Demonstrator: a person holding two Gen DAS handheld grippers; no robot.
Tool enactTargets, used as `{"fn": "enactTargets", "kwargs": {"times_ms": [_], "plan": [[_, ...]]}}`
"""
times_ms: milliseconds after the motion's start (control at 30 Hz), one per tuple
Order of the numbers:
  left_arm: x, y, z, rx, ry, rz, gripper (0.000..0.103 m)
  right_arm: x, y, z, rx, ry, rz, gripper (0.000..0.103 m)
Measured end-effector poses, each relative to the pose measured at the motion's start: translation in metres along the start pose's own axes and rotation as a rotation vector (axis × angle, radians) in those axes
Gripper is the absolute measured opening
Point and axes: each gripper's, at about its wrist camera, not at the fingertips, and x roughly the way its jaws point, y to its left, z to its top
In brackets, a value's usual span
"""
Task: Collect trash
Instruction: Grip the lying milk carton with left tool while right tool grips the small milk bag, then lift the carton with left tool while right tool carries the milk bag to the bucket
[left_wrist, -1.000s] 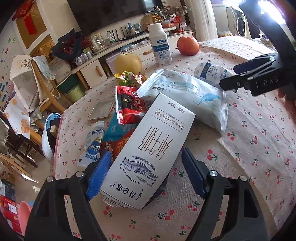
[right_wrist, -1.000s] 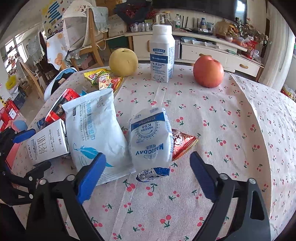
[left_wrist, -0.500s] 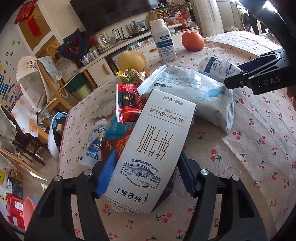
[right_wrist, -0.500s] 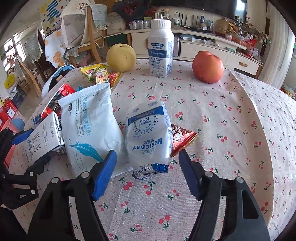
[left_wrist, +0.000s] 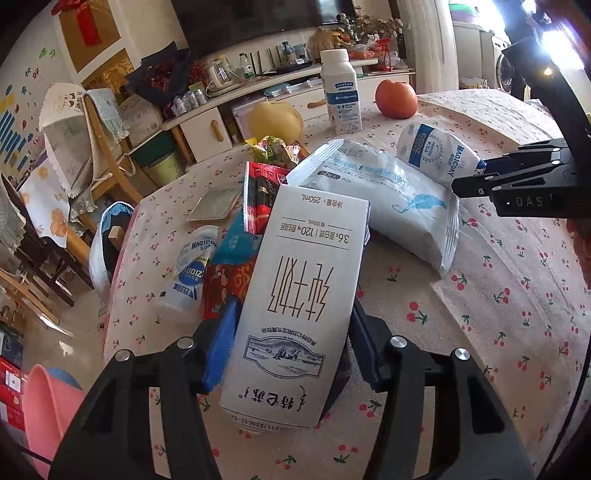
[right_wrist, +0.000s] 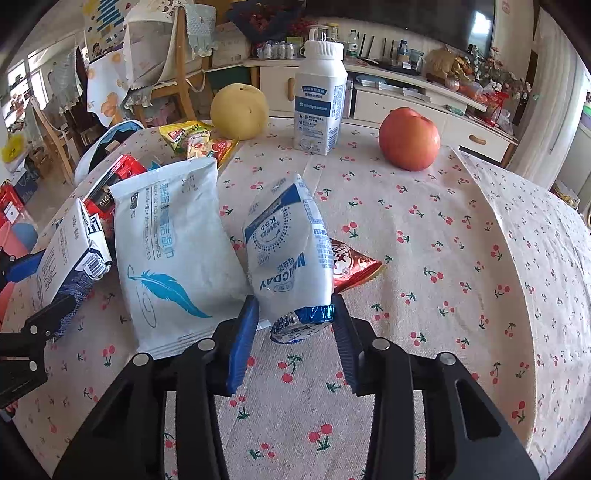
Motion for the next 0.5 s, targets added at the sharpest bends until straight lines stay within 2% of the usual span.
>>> {"fn": "enactTargets", "kwargs": {"times_ms": [133,500], "plan": [[-0.007,-0.001,-0.002,-0.02,-0.013,-0.013,0.058,-0.003,0.0,-0.001,0.0,-0.012,0.013,0.03],[-0.023,0.001,-0.001,-0.09,-0.05,-0.055,0.057,-0.018,0.006,-0.008,-0.002,-0.054,0.03,0.028]]}}
